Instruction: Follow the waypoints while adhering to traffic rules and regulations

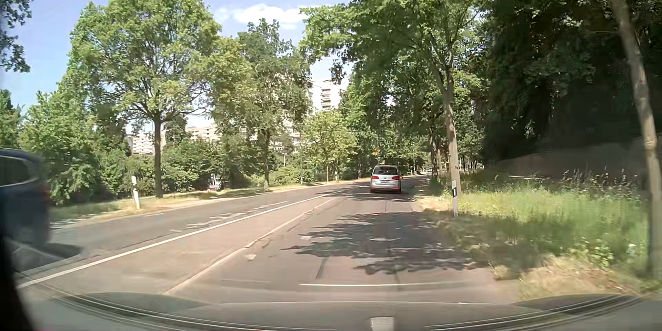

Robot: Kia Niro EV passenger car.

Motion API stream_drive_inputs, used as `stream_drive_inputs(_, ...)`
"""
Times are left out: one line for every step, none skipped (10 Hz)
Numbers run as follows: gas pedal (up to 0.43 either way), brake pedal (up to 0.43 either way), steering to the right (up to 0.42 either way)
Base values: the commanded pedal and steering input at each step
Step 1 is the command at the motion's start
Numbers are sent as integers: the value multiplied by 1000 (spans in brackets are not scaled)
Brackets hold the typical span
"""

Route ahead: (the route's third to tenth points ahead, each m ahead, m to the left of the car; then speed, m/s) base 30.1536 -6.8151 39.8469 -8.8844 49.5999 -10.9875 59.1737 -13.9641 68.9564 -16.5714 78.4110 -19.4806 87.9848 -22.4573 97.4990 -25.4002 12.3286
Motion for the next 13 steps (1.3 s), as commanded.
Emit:
stream_drive_inputs(20,30,23)
stream_drive_inputs(20,30,23)
stream_drive_inputs(20,30,23)
stream_drive_inputs(20,30,23)
stream_drive_inputs(20,30,23)
stream_drive_inputs(28,30,23)
stream_drive_inputs(28,30,22)
stream_drive_inputs(39,30,22)
stream_drive_inputs(39,30,22)
stream_drive_inputs(39,30,22)
stream_drive_inputs(39,30,22)
stream_drive_inputs(39,30,22)
stream_drive_inputs(39,30,22)
